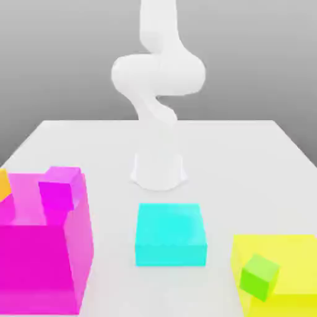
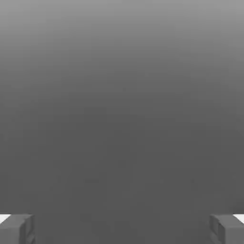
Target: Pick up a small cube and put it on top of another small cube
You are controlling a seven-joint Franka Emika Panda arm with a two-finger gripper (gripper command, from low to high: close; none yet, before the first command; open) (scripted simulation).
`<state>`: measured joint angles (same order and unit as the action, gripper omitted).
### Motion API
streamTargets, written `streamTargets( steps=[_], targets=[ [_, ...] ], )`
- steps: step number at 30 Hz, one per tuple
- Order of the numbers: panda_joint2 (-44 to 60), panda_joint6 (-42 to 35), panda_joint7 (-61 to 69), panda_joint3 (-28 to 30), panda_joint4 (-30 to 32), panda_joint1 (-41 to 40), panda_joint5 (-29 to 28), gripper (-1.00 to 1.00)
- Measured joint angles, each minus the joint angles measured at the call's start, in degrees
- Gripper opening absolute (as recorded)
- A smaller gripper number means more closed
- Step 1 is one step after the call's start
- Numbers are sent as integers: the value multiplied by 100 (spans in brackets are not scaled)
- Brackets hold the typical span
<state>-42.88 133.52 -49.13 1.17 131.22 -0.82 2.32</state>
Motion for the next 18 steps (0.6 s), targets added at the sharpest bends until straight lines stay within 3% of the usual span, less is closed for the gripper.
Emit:
streamTargets(
  steps=[18],
  targets=[
    [3411, 2090, -4214, 1256, 519, -1979, 1911, 0]
  ],
)
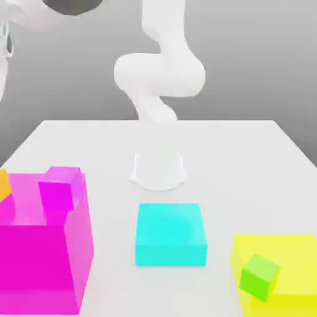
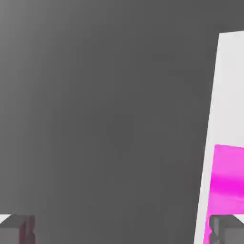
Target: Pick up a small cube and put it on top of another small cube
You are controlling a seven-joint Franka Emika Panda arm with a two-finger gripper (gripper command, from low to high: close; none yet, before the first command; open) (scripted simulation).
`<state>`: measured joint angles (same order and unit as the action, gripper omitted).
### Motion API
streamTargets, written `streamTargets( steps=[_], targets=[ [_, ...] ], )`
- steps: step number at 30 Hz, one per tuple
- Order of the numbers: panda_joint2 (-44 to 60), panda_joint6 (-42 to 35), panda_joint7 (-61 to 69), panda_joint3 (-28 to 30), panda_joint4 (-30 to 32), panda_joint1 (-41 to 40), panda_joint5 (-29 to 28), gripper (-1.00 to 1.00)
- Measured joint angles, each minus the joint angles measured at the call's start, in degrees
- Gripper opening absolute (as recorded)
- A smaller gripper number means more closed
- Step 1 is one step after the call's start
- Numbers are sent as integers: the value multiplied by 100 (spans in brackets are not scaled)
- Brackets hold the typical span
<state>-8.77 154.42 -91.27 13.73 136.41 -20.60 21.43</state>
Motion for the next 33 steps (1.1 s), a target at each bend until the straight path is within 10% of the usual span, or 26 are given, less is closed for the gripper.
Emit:
streamTargets(
  steps=[4, 13, 19, 20, 27, 33],
  targets=[
    [757, 369, -958, 354, 341, -604, 214, 0],
    [1497, 785, -2724, 780, 1861, -1049, -1173, 0],
    [2631, 1610, -1977, -255, 1743, -1872, -111, 0],
    [2792, 1740, -1884, -442, 1704, -2035, 3, -100],
    [2813, 1770, -1883, -480, 1700, -2071, 5, -100],
    [1706, 959, -2809, 409, 1976, -1456, -1217, -100]
  ],
)
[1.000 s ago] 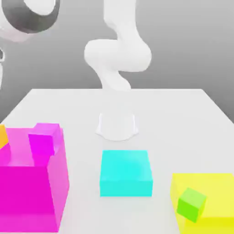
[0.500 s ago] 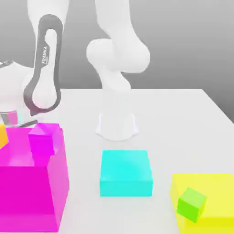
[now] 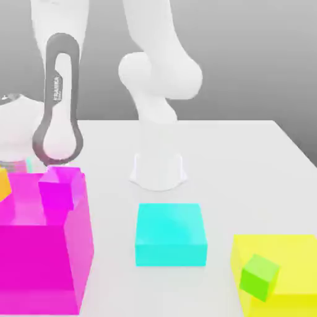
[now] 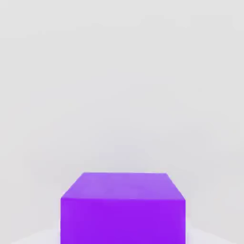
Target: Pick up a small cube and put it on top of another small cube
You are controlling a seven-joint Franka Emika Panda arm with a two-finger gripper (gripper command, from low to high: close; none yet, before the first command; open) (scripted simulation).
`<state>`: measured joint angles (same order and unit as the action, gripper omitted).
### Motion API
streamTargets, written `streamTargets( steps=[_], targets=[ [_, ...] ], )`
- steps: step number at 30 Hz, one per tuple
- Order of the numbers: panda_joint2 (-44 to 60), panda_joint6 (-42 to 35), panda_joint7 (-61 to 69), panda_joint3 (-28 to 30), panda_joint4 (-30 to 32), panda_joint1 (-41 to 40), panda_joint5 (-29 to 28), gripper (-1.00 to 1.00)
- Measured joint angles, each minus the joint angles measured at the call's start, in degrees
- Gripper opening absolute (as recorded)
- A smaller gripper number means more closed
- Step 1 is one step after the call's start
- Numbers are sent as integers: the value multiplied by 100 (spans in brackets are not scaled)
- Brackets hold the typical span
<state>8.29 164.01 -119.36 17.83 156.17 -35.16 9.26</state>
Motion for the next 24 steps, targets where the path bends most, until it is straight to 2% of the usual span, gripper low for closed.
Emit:
streamTargets(
  steps=[2, 6, 13, 21, 24],
  targets=[
    [-20, -86, 244, -215, -56, 144, -80, -100],
    [-116, -290, 1021, -219, -561, 149, -648, -100],
    [-555, -1743, 2460, -431, -1923, 463, -1391, -100],
    [-1133, -3719, 3832, -681, -3331, 1020, -1570, -100],
    [-1343, -4402, 3381, -784, -3358, 1196, -1219, -100]
  ],
)
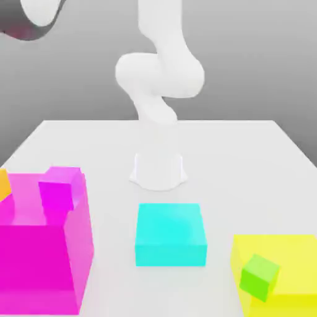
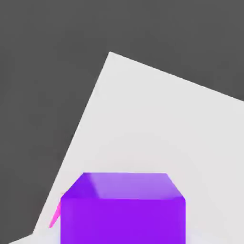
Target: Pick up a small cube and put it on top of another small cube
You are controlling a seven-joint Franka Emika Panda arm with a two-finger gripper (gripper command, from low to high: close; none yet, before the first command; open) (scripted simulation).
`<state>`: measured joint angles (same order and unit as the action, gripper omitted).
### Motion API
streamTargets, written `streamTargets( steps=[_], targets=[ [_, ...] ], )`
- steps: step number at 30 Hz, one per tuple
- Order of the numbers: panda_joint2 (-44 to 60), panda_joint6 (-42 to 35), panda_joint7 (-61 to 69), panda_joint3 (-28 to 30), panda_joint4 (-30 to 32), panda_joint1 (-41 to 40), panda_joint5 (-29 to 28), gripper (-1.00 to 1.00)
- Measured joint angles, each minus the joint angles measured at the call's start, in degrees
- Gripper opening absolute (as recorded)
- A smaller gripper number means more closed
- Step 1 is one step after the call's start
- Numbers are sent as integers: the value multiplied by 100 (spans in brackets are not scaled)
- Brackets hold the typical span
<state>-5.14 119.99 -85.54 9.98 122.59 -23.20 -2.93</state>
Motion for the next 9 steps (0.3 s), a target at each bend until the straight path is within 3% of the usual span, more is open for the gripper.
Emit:
streamTargets(
  steps=[2, 5, 6, 9],
  targets=[
    [-130, -225, -364, 54, 87, -81, 140, -100],
    [46, 281, -457, 84, 466, -125, 212, -100],
    [107, 440, -456, 88, 568, -126, 227, 100],
    [107, 440, -455, 88, 568, -126, 228, 100]
  ],
)
